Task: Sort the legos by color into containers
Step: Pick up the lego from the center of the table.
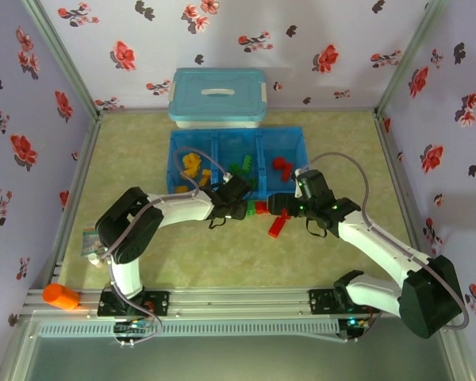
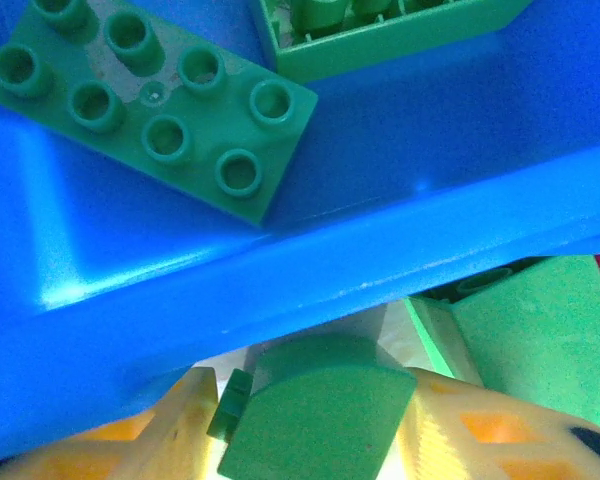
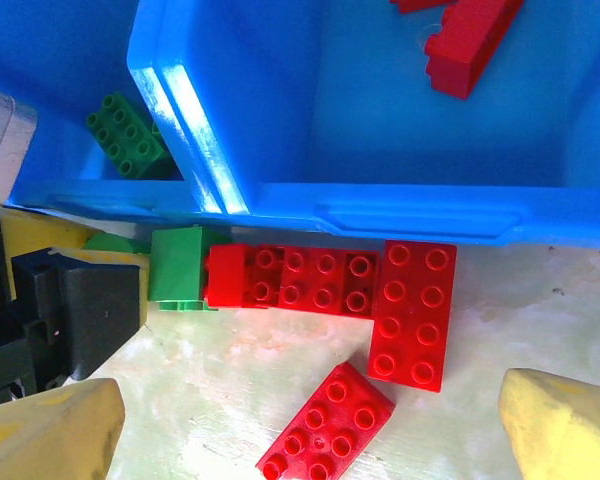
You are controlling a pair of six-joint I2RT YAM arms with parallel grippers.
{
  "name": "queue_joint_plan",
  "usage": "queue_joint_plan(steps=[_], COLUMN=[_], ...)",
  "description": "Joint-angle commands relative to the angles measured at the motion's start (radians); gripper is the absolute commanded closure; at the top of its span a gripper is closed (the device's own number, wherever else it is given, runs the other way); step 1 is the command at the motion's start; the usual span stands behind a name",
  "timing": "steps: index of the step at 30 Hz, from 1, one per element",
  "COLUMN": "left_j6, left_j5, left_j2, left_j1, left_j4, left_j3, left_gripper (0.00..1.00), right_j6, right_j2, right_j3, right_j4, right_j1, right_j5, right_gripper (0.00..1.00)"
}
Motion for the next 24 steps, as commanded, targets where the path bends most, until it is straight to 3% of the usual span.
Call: queue_joint_plan(steps=[1,8,24], left_j6=[0.019,0.008,0.061], left_j5=[-0.020,-0.053,-0.086], left_j2=[0.014,-0.083,-0.291], left_j1=[-0.002,-0.025,-0.003], left_j4=[-0.017,-0.017,-0.018], left_j3=[0.009,-0.035,-0.019], left_gripper=[0.56,0.66,0.68], right_j6=[0.016,0.014,0.022], right_j2=[0.004,0.027,0.033], right_j3=[0.003,0.038,0.064], right_j4=[0.013,-0.012,-0.041], right_j1=[0.008,0.011,0.011], right_j5=[0.007,0.013,0.026], right_gripper=[0.03,0.03,0.03])
